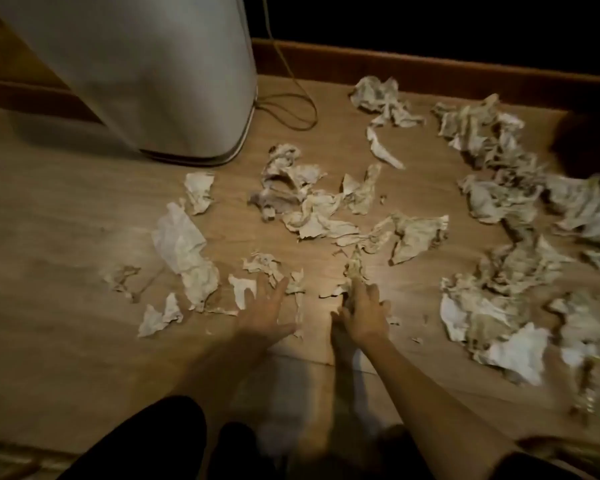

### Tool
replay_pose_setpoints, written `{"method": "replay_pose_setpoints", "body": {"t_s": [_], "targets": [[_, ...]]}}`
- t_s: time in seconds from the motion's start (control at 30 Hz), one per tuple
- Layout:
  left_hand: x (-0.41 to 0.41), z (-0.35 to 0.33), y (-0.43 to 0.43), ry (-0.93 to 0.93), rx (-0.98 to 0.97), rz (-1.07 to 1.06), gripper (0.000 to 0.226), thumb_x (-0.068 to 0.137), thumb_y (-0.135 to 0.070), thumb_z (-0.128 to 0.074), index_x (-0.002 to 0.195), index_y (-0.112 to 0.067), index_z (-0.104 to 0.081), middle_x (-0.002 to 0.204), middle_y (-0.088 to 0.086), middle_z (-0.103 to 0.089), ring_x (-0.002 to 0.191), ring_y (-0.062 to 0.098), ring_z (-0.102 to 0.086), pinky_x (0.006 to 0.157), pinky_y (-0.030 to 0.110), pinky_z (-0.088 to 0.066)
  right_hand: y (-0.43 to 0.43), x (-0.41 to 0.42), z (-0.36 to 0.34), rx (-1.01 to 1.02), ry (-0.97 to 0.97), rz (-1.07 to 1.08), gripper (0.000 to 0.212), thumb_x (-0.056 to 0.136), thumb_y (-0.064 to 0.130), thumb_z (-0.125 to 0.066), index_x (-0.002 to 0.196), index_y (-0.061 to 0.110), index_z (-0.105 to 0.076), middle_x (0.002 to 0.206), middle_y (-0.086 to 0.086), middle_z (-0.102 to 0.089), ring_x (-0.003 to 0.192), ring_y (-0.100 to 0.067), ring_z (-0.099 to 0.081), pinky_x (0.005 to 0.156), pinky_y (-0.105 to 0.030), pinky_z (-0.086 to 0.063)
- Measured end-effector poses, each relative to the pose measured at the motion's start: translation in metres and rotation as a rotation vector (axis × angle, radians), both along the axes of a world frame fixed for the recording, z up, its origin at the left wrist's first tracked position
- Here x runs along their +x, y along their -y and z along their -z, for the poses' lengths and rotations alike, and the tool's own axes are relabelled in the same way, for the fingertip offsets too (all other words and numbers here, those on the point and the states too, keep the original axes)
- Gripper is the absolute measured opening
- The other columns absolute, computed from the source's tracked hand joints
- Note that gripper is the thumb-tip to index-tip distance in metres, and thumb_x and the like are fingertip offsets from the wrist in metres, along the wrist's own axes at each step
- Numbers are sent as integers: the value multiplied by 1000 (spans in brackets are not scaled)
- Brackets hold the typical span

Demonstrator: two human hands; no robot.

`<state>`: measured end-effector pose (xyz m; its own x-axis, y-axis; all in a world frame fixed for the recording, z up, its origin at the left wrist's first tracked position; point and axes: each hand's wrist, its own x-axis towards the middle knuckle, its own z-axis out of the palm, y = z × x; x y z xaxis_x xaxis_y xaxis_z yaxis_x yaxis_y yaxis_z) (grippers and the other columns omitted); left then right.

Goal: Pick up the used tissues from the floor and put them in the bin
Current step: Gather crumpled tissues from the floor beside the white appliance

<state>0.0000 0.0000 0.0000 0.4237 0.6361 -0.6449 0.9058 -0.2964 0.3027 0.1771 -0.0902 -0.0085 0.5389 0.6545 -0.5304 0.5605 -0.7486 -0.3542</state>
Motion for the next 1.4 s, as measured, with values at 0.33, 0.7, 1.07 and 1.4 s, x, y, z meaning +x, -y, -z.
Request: {"method": "replay_pose_setpoints", "body": {"t_s": [0.33,0.7,1.07,1.4], "targets": [[19,92,-28,301,425,99,37,84,-7,-51,121,-13,-55,127,11,-54,120,27,-43,103,32,-34,-105,-14,75,417,113,-248,36,83,-5,-50,116,5,-60,123,-21,-52,115,-37,-46,92,-40,-44],[-70,43,-157,332,246,-350,28,89,-10,-52,115,-12,-58,111,19,-43,96,26,-56,75,27,-44,-228,-2,62,241,142,-464,45,90,22,-57,133,17,-42,146,-13,-32,133,-39,-30,105,-52,-38],[-125,64,-112,393,579,-495,25,72,8,-58,55,-10,-54,52,3,-46,56,15,-44,57,24,-28,-190,-80,73,605,42,-426,52,79,-13,-48,126,10,-57,124,-19,-56,117,-36,-47,94,-37,-39],[-227,40,-106,134,273,-676,25,66,-22,-76,58,-14,-54,63,4,-47,60,18,-47,51,26,-35,-97,-190,95,481,-84,-891,56,88,35,-58,139,23,-36,148,-6,-32,127,-32,-31,105,-42,-34]]}}
